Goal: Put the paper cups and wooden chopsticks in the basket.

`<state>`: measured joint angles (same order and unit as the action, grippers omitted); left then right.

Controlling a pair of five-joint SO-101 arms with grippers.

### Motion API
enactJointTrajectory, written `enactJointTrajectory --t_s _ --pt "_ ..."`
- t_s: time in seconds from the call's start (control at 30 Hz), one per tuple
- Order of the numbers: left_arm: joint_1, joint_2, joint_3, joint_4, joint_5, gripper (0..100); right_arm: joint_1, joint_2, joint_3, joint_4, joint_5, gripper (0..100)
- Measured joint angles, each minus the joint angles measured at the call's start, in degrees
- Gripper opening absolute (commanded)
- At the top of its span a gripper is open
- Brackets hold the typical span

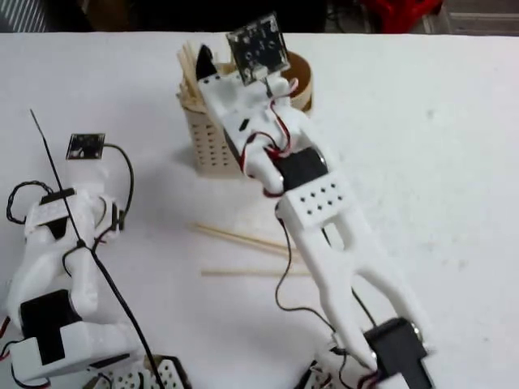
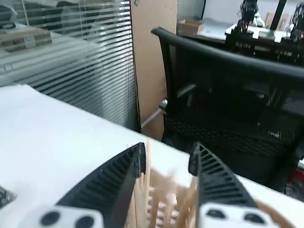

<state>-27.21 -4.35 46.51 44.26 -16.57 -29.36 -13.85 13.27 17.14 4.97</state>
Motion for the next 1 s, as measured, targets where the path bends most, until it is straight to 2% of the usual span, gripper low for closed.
enactJointTrajectory --t_s 0.2,0.3,0.4,0.47,0.67,0.83,1.0 --pt "0.0 0.0 0.0 0.0 0.0 15 0.0 -9.8 10.7 0.2 0.0 10.6" --pt "0.0 0.0 0.0 0.0 0.0 15 0.0 -16.8 16.9 4.7 0.0 8.4" --pt "0.0 0.0 0.0 0.0 0.0 15 -0.1 -22.9 21.9 12.7 0.4 11.9" --pt "0.0 0.0 0.0 0.0 0.0 15 0.2 -24.5 22.7 19.3 4.5 15.0" --pt "0.0 0.0 0.0 0.0 0.0 15 -1.1 -22.4 23.2 38.0 23.5 18.9" --pt "0.0 0.0 0.0 0.0 0.0 15 -4.0 -11.7 23.2 40.5 31.5 19.3" --pt "0.0 0.0 0.0 0.0 0.0 15 -7.7 2.4 21.6 38.7 34.5 19.2"
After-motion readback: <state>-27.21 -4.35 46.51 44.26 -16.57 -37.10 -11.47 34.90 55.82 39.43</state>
